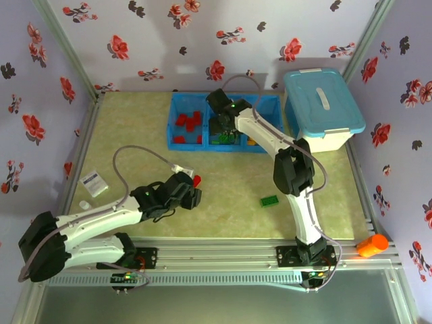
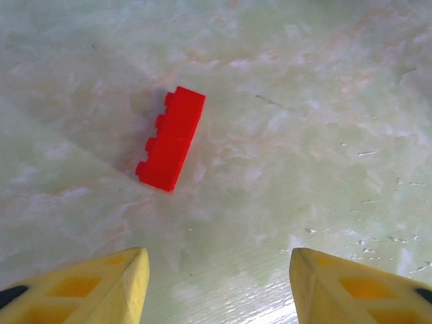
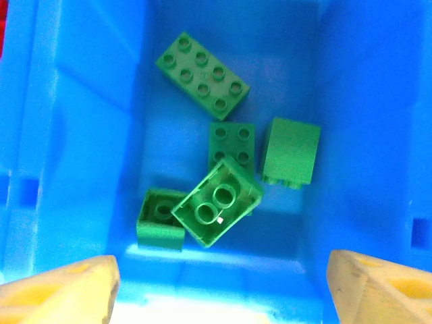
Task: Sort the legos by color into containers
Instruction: Place the lego in the container, then pick up the lego from the bottom-right of the table.
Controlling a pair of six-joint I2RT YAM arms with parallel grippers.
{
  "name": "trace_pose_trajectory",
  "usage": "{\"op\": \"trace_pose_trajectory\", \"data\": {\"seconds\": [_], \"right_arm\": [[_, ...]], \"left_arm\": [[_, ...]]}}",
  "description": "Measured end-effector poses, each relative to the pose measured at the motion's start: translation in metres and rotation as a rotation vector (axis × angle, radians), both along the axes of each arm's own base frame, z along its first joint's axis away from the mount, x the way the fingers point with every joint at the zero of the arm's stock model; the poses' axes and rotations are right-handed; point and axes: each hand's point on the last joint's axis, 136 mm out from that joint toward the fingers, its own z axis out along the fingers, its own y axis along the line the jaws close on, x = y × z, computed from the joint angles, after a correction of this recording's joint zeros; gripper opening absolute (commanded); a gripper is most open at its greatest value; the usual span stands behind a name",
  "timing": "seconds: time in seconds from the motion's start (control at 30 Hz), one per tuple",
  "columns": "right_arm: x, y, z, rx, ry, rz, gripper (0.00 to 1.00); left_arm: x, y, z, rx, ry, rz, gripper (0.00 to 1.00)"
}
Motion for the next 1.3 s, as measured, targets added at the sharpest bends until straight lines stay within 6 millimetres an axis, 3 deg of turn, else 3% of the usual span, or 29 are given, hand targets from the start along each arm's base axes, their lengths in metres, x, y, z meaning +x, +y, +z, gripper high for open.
{"op": "trace_pose_trajectory", "data": {"seconds": [0.2, 0.47, 0.57, 0.83, 1.07, 1.3], "right_arm": [[-0.033, -0.01, 0.02, 0.042, -0.034, 0.026, 0.8], [-0.077, -0.049, 0.096, 0.172, -0.226, 0.015, 0.83], [-0.091, -0.069, 0.113, 0.196, -0.286, -0.006, 0.85], [-0.129, -0.134, 0.12, 0.217, -0.388, -0.125, 0.92], [-0.162, -0.176, 0.127, 0.248, -0.485, -0.222, 0.96], [-0.191, -0.211, 0.139, 0.286, -0.58, -0.306, 0.99]], "left_arm": [[-0.011, -0.028, 0.005, 0.018, -0.043, -0.119, 0.59], [-0.021, -0.08, 0.012, 0.064, -0.087, -0.282, 0.61], [-0.022, -0.1, 0.01, 0.09, -0.094, -0.329, 0.62], [-0.026, -0.16, 0.009, 0.102, -0.093, -0.45, 0.63], [-0.029, -0.218, -0.001, 0.072, -0.038, -0.57, 0.64], [-0.033, -0.249, -0.02, 0.096, 0.015, -0.658, 0.64]]}}
